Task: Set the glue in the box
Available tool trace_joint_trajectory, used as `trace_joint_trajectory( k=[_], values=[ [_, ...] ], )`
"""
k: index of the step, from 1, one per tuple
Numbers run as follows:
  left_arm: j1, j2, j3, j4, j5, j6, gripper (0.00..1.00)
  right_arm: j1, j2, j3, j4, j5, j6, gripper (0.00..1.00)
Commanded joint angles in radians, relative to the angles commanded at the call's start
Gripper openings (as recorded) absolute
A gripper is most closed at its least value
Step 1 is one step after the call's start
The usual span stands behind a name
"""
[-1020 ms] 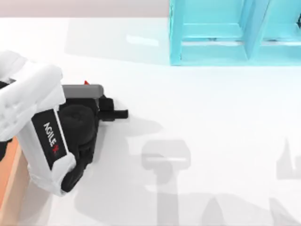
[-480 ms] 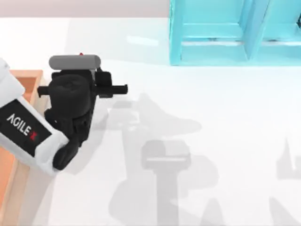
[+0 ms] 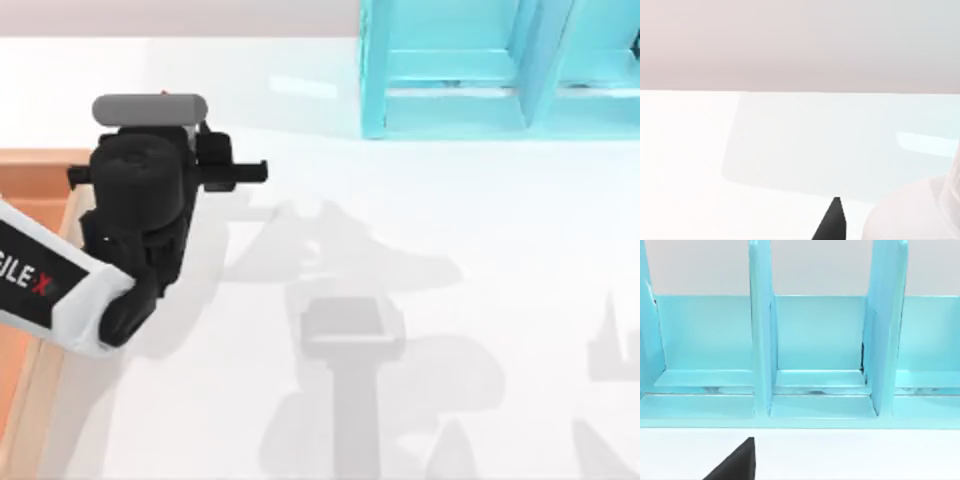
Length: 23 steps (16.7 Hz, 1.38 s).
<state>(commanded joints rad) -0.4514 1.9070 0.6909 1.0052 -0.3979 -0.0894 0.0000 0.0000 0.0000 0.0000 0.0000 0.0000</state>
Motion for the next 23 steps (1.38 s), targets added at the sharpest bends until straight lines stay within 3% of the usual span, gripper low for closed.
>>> trace_joint_trajectory(
  k=[5,9,12,17,23],
  values=[
    [0.075,-0.004,0.039,-0.089,0.056,0.093,0.0,0.0,0.0,0.0,0.0,0.0,0.0,1.0],
    [0.247,-0.031,0.138,-0.312,0.225,0.326,0.0,0.0,0.0,0.0,0.0,0.0,0.0,1.0],
    [0.416,-0.066,0.24,-0.539,0.415,0.571,0.0,0.0,0.0,0.0,0.0,0.0,0.0,1.0],
    [0.716,-0.092,0.401,-0.996,0.796,1.052,0.0,0.0,0.0,0.0,0.0,0.0,0.0,1.0],
    [1.038,-0.02,0.477,-1.598,1.242,1.648,0.0,0.0,0.0,0.0,0.0,0.0,0.0,1.0]
  ],
)
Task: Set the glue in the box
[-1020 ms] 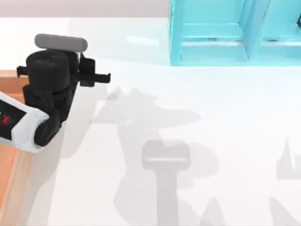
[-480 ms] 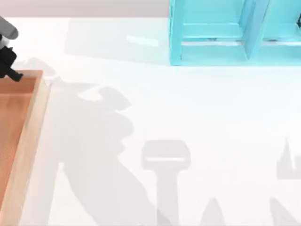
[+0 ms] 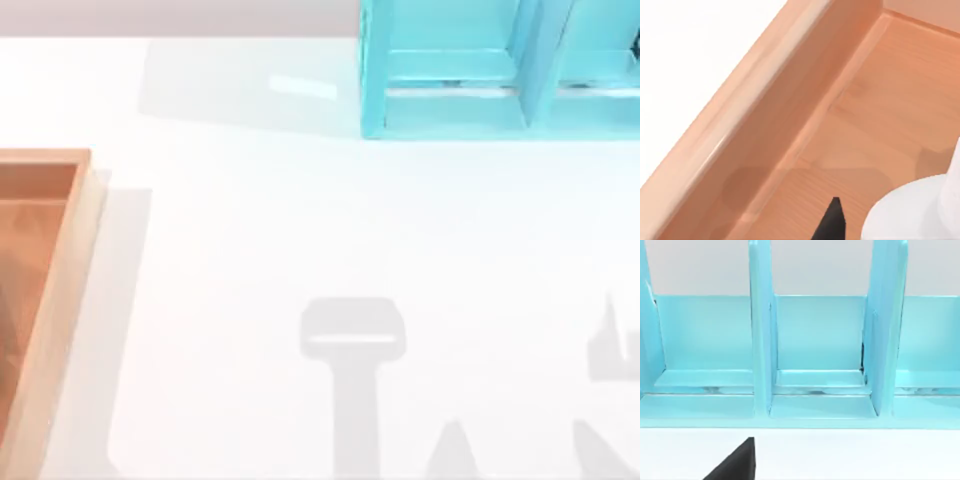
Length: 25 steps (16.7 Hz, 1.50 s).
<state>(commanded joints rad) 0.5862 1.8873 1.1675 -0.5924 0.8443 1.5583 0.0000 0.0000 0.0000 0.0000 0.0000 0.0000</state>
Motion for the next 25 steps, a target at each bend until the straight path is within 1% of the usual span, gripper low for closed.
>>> trace_joint_trajectory(
  k=[3,6,8,11,13,20,23,25],
  values=[
    [0.131,0.055,0.002,-0.282,0.179,0.269,0.0,0.0,0.0,0.0,0.0,0.0,0.0,1.0],
    [0.237,0.109,-0.002,-0.52,0.318,0.487,0.0,0.0,0.0,0.0,0.0,0.0,0.0,1.0],
    [0.294,0.137,-0.005,-0.647,0.385,0.601,0.0,0.0,0.0,0.0,0.0,0.0,0.0,1.0],
    [0.349,0.158,-0.011,-0.768,0.44,0.714,0.0,0.0,0.0,0.0,0.0,0.0,0.0,1.0],
    [0.364,0.162,-0.012,-0.8,0.452,0.746,0.0,0.0,0.0,0.0,0.0,0.0,0.0,1.0],
    [0.352,0.155,-0.019,-0.785,0.452,0.732,0.0,0.0,0.0,0.0,0.0,0.0,0.0,1.0],
    [0.32,0.135,-0.062,-0.69,0.461,0.637,0.0,0.0,0.0,0.0,0.0,0.0,0.0,1.0],
    [0.295,0.119,-0.095,-0.58,0.47,0.54,0.0,0.0,0.0,0.0,0.0,0.0,0.0,1.0]
  ],
)
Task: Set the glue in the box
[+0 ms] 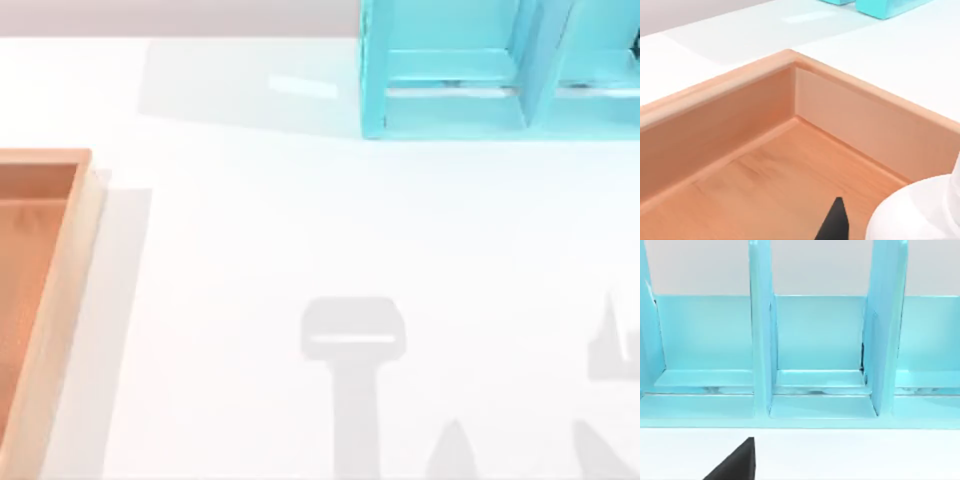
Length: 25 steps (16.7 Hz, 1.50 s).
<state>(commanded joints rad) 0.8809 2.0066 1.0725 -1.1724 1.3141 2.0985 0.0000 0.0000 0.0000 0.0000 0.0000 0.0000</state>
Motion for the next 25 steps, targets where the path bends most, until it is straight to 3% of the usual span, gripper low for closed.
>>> trace_joint_trajectory(
  k=[8,15,25],
  values=[
    [-0.089,-0.054,-0.12,0.541,0.039,-0.444,0.0,0.0,0.0,0.0,0.0,0.0,0.0,1.0],
    [-0.12,-0.069,-0.161,0.618,0.054,-0.52,0.0,0.0,0.0,0.0,0.0,0.0,0.0,1.0],
    [-0.12,-0.069,-0.161,0.618,0.054,-0.52,0.75,0.0,0.0,0.0,0.0,0.0,0.0,1.0]
  ],
)
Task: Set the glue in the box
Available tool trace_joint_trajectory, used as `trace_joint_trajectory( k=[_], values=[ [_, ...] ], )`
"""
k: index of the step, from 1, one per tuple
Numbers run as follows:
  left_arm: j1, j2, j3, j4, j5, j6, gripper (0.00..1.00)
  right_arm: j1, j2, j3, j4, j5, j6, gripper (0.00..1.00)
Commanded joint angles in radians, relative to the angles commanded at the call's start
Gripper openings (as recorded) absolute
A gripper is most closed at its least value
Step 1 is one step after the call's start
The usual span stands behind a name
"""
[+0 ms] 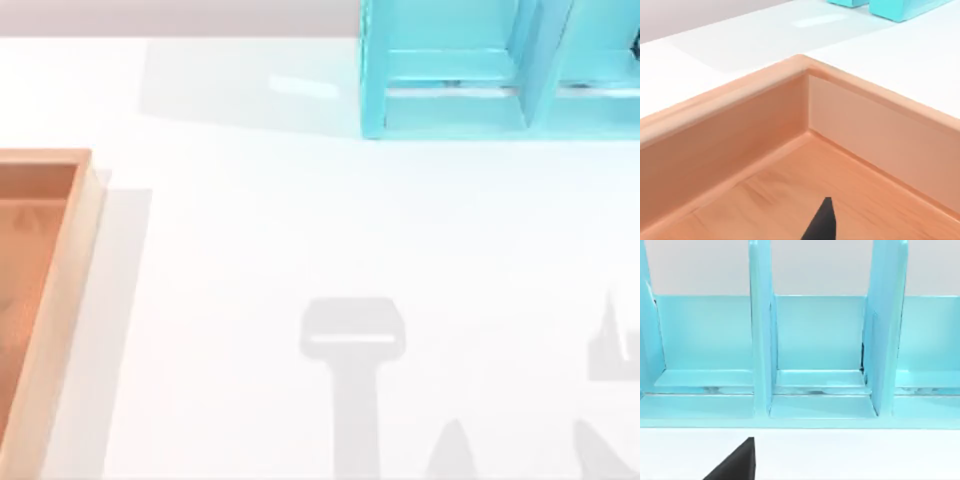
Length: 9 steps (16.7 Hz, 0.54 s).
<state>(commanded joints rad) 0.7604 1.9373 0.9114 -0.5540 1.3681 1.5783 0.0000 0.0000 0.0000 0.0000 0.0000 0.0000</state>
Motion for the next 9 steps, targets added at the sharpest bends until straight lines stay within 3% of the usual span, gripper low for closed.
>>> trace_joint_trajectory(
  k=[3,9],
  values=[
    [0.0,0.0,0.0,0.0,0.0,0.0,0.98,0.0,0.0,0.0,0.0,0.0,0.0,1.0],
    [0.0,0.0,0.0,0.0,0.0,0.0,1.0,0.0,0.0,0.0,0.0,0.0,0.0,1.0]
  ],
)
